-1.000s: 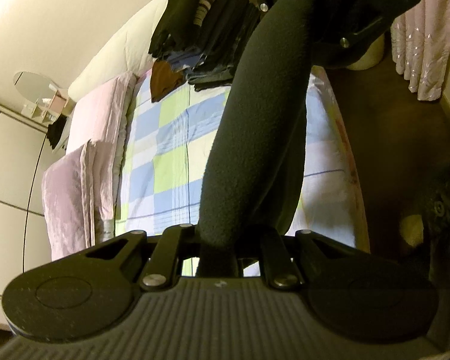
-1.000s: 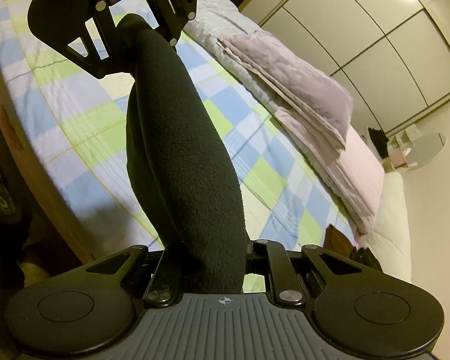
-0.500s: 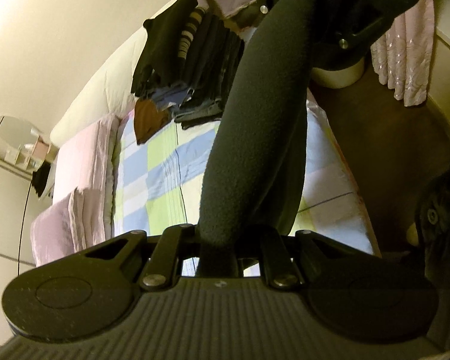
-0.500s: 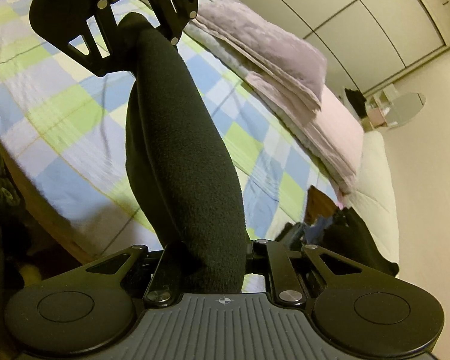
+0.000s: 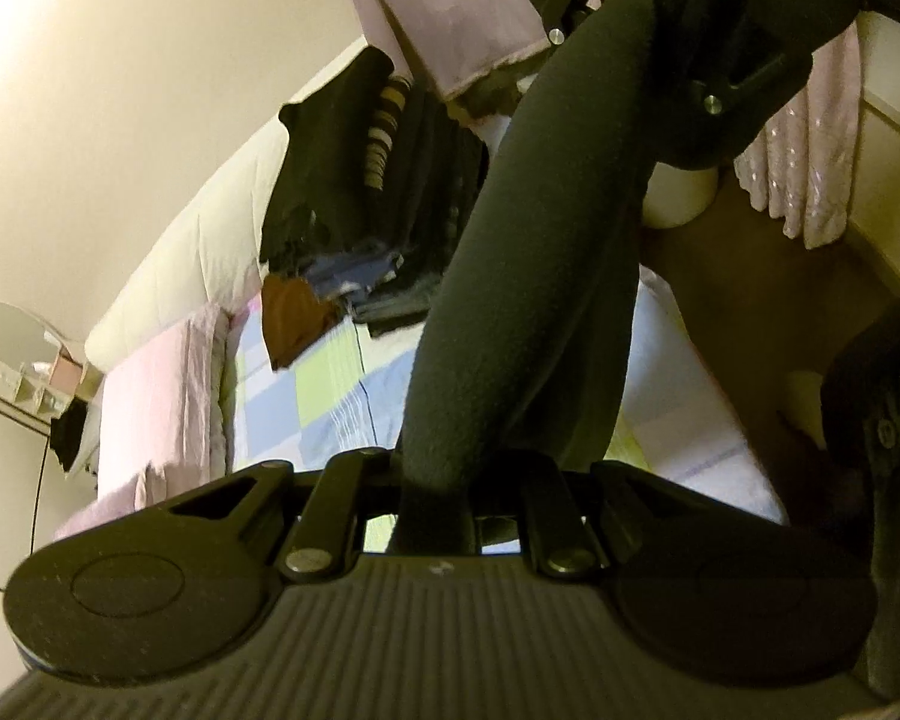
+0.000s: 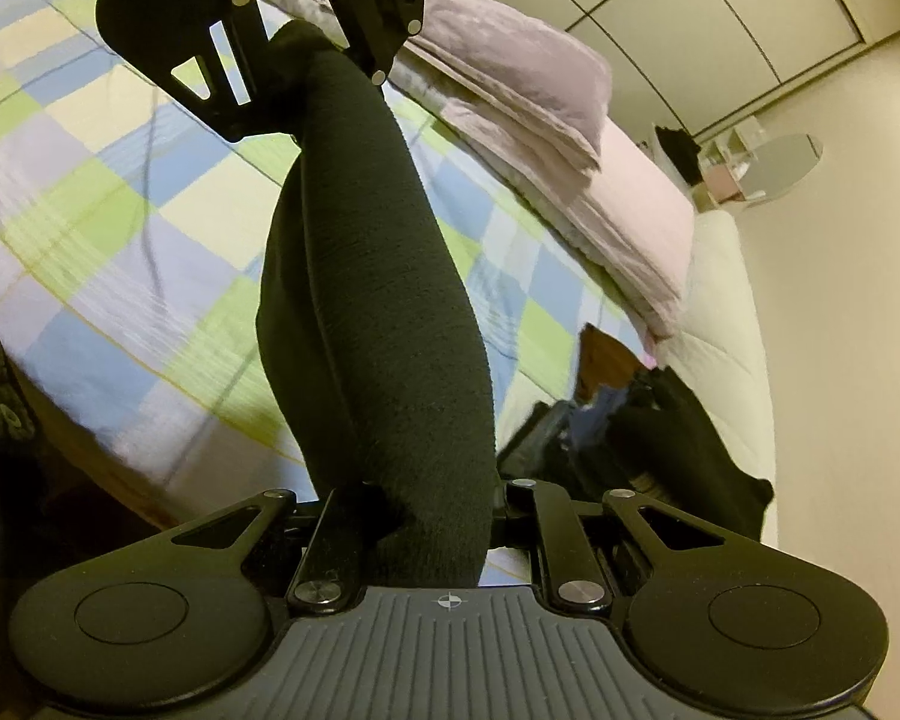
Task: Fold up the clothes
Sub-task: 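Carry the folded shirt with both grippers toward the stack of folded clothes, then lower the folded shirt onto the clothes stack with both grippers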
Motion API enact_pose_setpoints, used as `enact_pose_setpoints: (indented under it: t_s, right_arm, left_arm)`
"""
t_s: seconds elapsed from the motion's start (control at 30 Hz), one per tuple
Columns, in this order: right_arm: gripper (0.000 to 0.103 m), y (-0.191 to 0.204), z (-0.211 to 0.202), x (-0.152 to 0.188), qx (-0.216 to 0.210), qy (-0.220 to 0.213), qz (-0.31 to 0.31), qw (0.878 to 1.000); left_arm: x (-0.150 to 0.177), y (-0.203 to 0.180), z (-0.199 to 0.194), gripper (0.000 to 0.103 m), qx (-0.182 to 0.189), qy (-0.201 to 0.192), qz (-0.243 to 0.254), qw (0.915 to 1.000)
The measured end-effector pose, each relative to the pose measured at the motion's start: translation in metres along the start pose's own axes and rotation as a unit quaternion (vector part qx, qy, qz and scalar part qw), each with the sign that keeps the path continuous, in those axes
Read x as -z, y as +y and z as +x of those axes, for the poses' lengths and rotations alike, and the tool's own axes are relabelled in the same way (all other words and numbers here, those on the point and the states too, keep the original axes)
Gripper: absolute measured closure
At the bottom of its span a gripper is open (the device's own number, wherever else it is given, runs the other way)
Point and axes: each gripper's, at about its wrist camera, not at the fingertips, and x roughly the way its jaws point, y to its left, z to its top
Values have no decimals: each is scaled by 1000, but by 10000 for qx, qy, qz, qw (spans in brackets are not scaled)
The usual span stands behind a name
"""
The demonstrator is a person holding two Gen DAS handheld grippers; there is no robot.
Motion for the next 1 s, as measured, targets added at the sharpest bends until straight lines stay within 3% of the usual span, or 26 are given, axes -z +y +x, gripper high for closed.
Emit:
enact_pose_setpoints:
  t_s: [0.3,0.67,0.83,1.0]
  right_arm:
    - [89,-93,13,49,163,-349,-116,9992]
    - [89,-262,25,114,403,-1241,-759,9885]
    - [89,-317,32,129,645,-1340,-760,9860]
    - [89,-358,40,143,886,-1171,-611,9873]
  left_arm:
    - [-82,56,42,91,-378,-128,-161,9991]
    - [-205,145,76,91,-1220,11,-565,9909]
    - [-240,182,96,91,-1376,-189,-384,9896]
    - [-260,211,118,91,-1379,-556,-282,9885]
